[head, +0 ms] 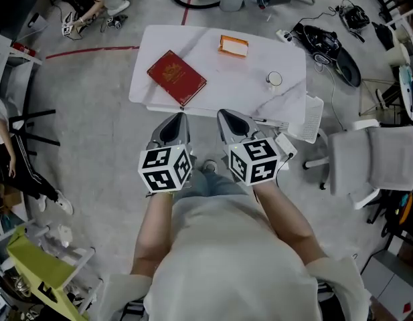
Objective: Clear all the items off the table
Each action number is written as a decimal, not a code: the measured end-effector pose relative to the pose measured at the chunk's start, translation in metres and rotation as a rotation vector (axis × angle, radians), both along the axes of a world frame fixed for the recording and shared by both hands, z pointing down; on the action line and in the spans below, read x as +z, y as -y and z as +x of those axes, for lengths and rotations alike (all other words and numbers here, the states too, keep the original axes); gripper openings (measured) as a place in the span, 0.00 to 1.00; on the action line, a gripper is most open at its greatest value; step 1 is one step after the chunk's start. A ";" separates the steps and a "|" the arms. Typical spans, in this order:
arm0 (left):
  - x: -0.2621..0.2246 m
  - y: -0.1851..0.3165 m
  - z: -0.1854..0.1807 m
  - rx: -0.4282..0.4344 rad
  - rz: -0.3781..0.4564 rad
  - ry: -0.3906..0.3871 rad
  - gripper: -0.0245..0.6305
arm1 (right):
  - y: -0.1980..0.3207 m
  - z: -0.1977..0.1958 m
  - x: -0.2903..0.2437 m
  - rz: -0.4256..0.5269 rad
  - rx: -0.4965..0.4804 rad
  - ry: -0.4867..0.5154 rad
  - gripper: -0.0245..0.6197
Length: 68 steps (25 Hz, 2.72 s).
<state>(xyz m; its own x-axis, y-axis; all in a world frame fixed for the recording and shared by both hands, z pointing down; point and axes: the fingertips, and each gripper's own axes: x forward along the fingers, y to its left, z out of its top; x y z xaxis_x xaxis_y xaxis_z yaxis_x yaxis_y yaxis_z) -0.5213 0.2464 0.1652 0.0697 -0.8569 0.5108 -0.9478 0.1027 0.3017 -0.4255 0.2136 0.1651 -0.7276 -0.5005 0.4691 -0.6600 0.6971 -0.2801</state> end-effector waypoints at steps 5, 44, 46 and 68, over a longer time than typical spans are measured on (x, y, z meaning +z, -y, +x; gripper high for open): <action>0.017 0.006 -0.011 -0.020 -0.036 -0.013 0.05 | 0.012 -0.008 0.016 -0.026 -0.008 -0.019 0.04; 0.297 0.109 -0.146 -0.192 -0.377 -0.343 0.24 | 0.177 -0.123 0.295 -0.316 -0.213 -0.367 0.23; 0.313 0.107 -0.150 -0.212 -0.394 -0.380 0.26 | 0.179 -0.127 0.309 -0.314 -0.248 -0.404 0.25; 0.420 0.127 -0.154 -0.247 -0.486 -0.557 0.45 | 0.214 -0.162 0.414 -0.382 -0.408 -0.498 0.45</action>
<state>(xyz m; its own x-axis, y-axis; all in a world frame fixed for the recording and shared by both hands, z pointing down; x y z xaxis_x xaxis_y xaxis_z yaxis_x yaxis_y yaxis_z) -0.6755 0.1199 0.5856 0.2628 -0.5702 0.7784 -0.6019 0.5336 0.5941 -0.5871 -0.0009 0.5792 -0.4770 0.0272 0.8785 -0.4817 0.8279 -0.2872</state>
